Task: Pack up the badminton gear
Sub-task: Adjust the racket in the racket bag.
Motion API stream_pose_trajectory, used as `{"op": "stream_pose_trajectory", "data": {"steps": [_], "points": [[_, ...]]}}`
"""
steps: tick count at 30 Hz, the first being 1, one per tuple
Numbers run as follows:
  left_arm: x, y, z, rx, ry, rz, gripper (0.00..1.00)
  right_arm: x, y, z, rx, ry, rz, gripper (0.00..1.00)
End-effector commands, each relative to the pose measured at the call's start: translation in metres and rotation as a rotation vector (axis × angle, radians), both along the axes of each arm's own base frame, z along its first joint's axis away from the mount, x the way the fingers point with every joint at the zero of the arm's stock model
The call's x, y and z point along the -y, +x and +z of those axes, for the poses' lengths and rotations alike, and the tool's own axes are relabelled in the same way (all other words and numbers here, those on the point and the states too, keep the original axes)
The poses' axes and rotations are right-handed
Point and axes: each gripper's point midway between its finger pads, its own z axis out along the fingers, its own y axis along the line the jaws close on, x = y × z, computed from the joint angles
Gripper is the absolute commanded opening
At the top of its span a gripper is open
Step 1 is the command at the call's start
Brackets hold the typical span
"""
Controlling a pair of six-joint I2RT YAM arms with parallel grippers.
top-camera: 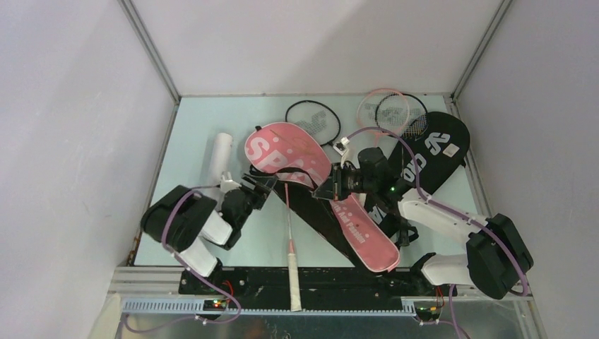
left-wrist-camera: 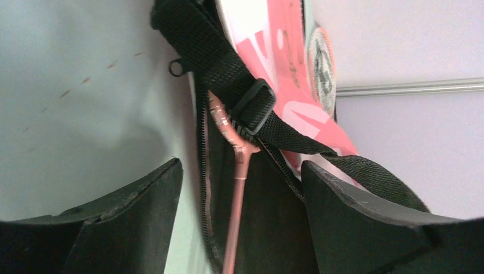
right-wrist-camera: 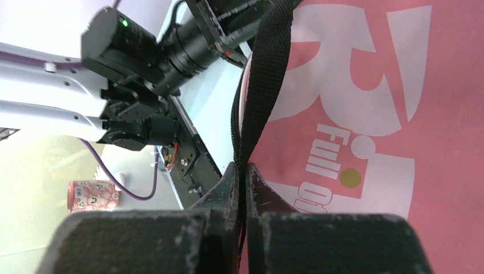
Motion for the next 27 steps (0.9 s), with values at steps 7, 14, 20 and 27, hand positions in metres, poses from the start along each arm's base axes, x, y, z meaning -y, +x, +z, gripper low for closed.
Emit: {"op": "stream_pose_trajectory", "data": {"steps": [7,14,20,27], "points": [[-0.002,-0.015,-0.015,0.012,-0.106,0.053,0.77,0.001,0.016,0.035,0.052,0.127,-0.061,0.0],[-0.006,-0.031,-0.028,-0.008,0.016,0.041,0.76,0.008,0.022,0.041,0.054,0.141,-0.084,0.0],[0.004,-0.03,-0.046,-0.063,0.133,0.011,0.74,0.005,0.015,0.055,0.053,0.193,-0.045,0.0],[0.026,-0.003,-0.044,-0.044,0.121,-0.011,0.58,0.009,0.004,0.064,0.052,0.235,-0.02,0.0]]}}
